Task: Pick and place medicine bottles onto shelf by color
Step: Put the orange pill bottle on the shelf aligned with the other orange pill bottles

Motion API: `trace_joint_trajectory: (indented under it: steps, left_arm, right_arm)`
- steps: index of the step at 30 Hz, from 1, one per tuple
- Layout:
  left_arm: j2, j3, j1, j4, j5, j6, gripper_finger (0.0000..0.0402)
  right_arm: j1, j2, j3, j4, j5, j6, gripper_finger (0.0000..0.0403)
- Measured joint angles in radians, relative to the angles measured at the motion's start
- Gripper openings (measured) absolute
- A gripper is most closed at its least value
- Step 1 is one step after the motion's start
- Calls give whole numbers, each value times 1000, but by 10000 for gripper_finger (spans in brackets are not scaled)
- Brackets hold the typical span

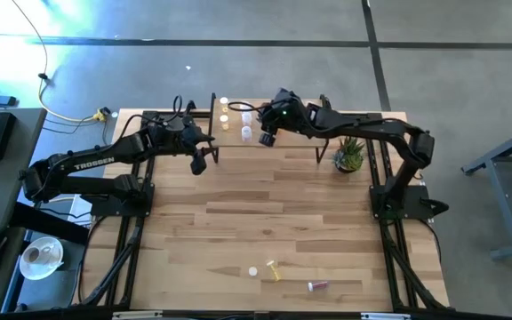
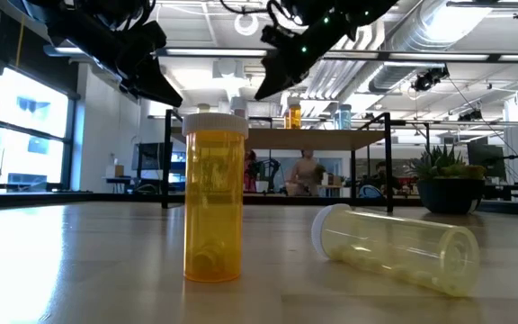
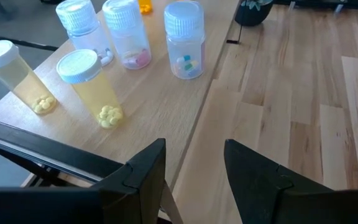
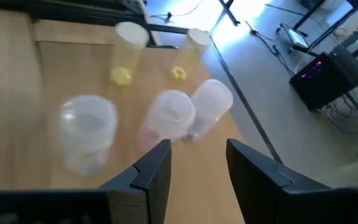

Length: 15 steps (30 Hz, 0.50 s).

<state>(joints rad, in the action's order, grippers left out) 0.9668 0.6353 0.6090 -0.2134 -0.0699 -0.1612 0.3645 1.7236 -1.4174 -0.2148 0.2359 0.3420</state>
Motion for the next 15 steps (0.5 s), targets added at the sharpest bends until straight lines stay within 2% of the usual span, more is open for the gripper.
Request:
trace_joint_trajectory:
  steps: [5, 15]
  left_arm:
    - [0, 0, 0, 0, 3, 0, 154]
    - [0, 0, 0, -18, 7, 0, 154]
  right_arm:
    - [-35, -56, -1, -92, 0, -8, 147]
    - [-145, -126, -1, -299, -8, -138, 147]
